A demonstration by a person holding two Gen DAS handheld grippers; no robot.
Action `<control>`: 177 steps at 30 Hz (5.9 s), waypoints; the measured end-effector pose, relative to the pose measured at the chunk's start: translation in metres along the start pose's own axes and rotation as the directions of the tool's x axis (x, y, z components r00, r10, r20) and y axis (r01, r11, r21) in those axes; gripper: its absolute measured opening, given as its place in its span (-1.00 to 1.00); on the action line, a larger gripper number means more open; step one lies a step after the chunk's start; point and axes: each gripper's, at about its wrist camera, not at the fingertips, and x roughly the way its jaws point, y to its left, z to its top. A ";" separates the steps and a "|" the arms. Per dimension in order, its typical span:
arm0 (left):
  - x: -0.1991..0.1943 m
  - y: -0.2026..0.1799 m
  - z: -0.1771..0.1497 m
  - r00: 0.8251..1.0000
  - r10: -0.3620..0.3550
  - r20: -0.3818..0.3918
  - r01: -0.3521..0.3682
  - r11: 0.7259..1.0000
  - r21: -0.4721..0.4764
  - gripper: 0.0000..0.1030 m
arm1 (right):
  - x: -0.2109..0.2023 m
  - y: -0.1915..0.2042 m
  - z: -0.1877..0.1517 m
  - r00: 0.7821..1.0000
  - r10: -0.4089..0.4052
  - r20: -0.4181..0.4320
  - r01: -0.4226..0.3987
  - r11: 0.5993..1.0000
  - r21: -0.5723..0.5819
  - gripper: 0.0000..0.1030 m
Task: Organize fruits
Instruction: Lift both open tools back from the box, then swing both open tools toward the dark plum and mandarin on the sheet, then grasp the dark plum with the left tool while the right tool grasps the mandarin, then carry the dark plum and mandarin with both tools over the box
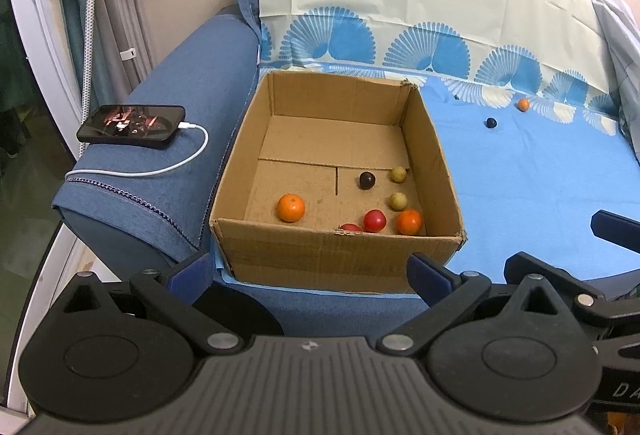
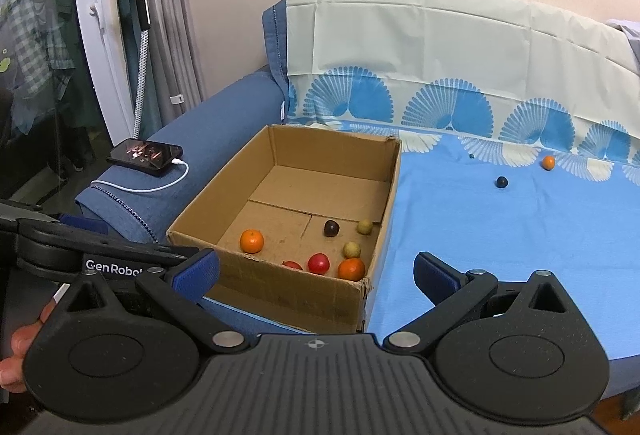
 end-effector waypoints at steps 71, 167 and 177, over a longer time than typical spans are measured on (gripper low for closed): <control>0.496 -0.411 0.248 0.937 -0.235 -0.259 0.284 0.943 0.173 0.99 | 0.409 -0.556 0.068 0.906 -0.413 -0.091 0.422 0.866 0.269 0.99; 0.123 -0.133 0.098 0.938 -0.303 -0.167 0.313 0.949 0.036 -0.50 | 0.115 -0.176 -0.008 0.998 0.031 -0.045 -0.015 0.946 0.325 -0.24; 0.044 -0.043 0.045 0.965 -0.245 -0.098 0.243 0.969 -0.033 -0.50 | 0.060 -0.073 -0.014 0.994 0.097 -0.041 -0.085 0.969 0.231 -0.24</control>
